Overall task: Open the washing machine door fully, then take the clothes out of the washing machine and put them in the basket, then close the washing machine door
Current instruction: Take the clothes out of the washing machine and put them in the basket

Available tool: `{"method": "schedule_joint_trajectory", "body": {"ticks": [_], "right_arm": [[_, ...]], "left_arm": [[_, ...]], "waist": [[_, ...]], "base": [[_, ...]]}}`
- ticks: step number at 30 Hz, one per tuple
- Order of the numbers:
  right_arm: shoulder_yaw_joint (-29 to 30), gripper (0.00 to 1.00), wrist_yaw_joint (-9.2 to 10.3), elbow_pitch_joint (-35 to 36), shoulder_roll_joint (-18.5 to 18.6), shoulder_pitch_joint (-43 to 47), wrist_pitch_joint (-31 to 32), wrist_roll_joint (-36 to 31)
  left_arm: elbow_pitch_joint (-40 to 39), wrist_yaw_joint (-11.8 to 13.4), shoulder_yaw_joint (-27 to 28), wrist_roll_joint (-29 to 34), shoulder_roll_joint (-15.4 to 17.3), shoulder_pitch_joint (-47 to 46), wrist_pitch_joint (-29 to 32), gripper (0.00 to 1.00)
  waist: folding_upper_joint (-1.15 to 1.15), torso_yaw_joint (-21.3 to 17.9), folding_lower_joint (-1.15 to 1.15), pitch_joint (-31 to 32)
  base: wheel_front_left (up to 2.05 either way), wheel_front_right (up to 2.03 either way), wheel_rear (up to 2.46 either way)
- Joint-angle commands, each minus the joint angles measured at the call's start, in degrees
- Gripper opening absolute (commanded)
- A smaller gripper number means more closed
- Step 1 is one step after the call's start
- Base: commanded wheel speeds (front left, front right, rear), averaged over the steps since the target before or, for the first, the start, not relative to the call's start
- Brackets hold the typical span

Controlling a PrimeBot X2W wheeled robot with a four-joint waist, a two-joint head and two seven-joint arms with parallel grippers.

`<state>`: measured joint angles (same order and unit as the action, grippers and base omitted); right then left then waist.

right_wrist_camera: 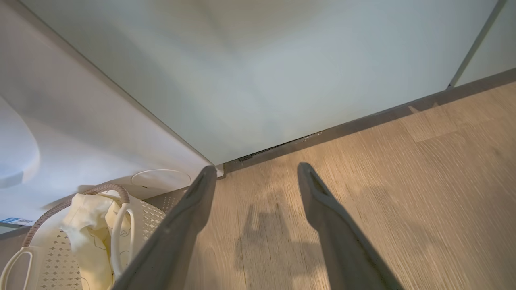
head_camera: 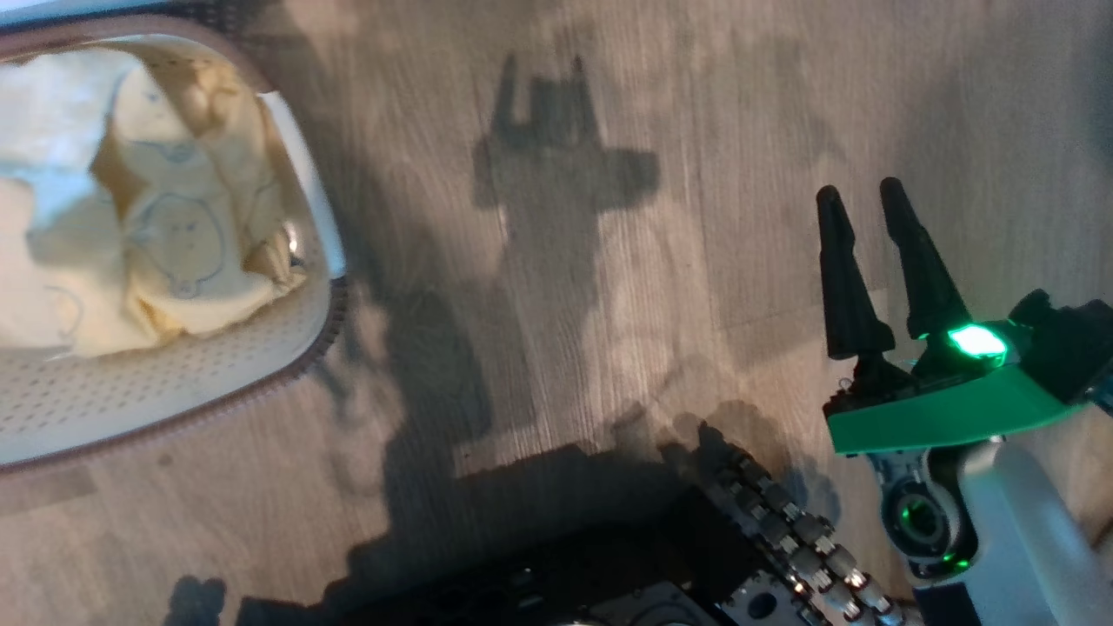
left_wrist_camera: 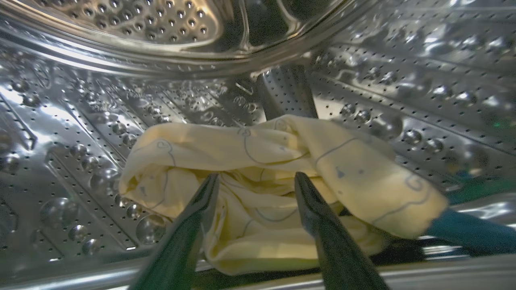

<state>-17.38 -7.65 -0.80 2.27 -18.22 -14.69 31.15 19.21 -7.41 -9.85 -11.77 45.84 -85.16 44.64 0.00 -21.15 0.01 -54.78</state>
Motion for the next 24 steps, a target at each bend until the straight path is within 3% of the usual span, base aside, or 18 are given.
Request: {"method": "schedule_joint_trajectory", "body": {"ticks": [1, 5, 9, 21, 22, 23, 24], "right_arm": [[-1.51, 1.00, 0.16, 1.24, 0.61, 1.19, -0.31, 0.74], [-3.41, 1.00, 0.16, 0.84, 0.61, 0.67, -0.31, 2.08], [-3.62, 1.00, 0.16, 0.67, 0.61, 1.09, -0.31, 2.68], [-3.34, 1.00, 0.16, 0.88, 0.61, 2.11, -0.31, 2.92], [-3.27, 1.00, 0.16, 0.89, 0.61, 2.21, -0.31, 2.98], [-3.22, 1.00, 0.16, 0.84, 0.61, 2.27, -0.31, 3.04], [-3.19, 1.00, 0.16, 0.81, 0.61, 2.30, -0.31, 3.07]], "left_arm": [[-2.67, -0.06, 0.41, -0.50, 4.48, -2.08, 2.88, 1.00], [-3.06, -0.06, -1.62, -1.82, 8.19, -5.33, 10.69, 1.00], [-2.74, -0.07, -2.05, -2.61, 9.52, -6.23, 14.63, 1.00], [0.21, 0.21, -3.51, -2.02, 11.70, -5.08, 17.68, 1.00], [0.29, 0.19, -3.79, -1.96, 11.68, -5.16, 17.15, 0.87], [0.59, 0.18, -4.01, -2.01, 11.58, -5.26, 16.78, 0.45], [0.74, 0.16, -4.40, -1.94, 11.48, -5.38, 16.20, 0.18]], "waist": [[0.00, -1.68, -0.01, -1.53], [0.00, -3.95, -0.01, -3.34], [0.00, -4.50, -0.01, -3.65], [0.00, -4.94, -0.01, -4.08], [0.00, -4.96, -0.01, -4.14], [0.00, -4.96, -0.01, -4.20], [0.00, -4.95, -0.01, -4.26]], "base": [[0.00, 0.00, 0.00], [0.00, 0.00, 0.00], [0.00, 0.00, 0.00], [0.00, 0.00, 0.00], [0.00, 0.00, 0.00], [0.00, 0.00, 0.00], [0.00, 0.00, 0.00]]}}
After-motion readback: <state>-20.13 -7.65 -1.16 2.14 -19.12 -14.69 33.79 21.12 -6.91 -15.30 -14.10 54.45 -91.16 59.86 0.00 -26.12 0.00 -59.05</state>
